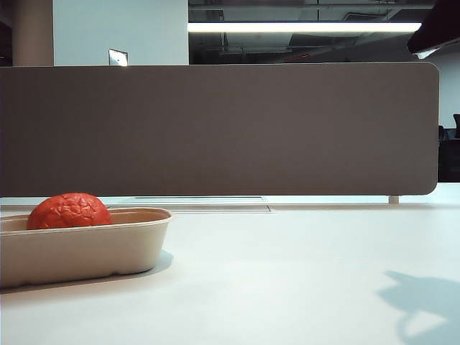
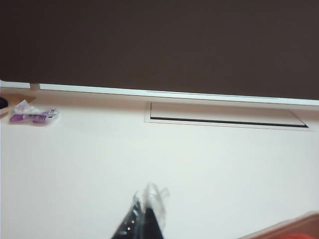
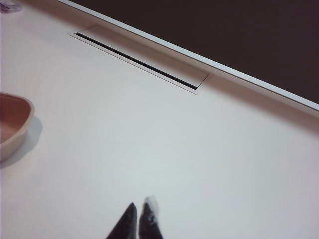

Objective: Pick up the orange and place it into the paper lunchbox.

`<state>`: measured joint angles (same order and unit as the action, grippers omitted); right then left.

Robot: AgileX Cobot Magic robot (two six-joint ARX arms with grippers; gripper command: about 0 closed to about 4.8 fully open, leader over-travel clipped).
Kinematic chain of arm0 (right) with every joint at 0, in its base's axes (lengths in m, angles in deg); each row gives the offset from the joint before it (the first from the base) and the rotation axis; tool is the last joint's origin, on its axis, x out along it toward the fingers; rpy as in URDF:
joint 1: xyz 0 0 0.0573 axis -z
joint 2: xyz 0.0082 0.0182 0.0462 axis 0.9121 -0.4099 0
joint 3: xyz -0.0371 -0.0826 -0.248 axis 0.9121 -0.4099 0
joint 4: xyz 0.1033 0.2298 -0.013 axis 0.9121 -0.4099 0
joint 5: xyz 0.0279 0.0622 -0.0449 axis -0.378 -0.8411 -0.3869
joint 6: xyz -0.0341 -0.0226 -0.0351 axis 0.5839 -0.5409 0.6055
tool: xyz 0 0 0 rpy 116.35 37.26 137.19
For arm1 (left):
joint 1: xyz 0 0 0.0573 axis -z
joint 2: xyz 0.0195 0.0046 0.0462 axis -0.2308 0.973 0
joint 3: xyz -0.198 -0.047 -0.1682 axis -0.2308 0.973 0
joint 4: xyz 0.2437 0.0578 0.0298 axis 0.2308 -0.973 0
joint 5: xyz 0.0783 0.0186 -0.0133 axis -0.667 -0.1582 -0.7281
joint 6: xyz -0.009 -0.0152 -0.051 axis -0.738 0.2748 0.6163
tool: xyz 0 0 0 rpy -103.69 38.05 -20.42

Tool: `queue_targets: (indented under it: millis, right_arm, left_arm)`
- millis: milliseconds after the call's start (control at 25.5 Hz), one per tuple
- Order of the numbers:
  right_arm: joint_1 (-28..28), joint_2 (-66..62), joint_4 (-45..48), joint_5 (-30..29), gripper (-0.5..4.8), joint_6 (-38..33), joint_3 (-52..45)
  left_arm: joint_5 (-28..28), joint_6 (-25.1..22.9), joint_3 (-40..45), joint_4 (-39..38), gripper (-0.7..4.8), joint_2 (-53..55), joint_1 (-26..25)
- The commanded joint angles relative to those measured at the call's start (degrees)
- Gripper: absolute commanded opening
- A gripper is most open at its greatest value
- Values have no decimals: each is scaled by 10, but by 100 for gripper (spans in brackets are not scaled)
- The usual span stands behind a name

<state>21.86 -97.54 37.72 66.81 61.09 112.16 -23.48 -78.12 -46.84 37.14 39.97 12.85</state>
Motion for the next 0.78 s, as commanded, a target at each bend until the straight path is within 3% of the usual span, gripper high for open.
queue_targets:
  millis: [39, 313, 783]
  right_arm:
    - [-1, 0, 9, 0, 23, -1, 3]
    - [-1, 0, 9, 0, 23, -1, 3]
    - [-1, 0, 9, 0, 23, -1, 3]
  left_arm:
    - [-3, 18, 1, 5, -6, -2, 1]
    - [-3, -16, 1, -9, -6, -2, 1]
    - [1, -17, 1, -11, -5, -2, 0]
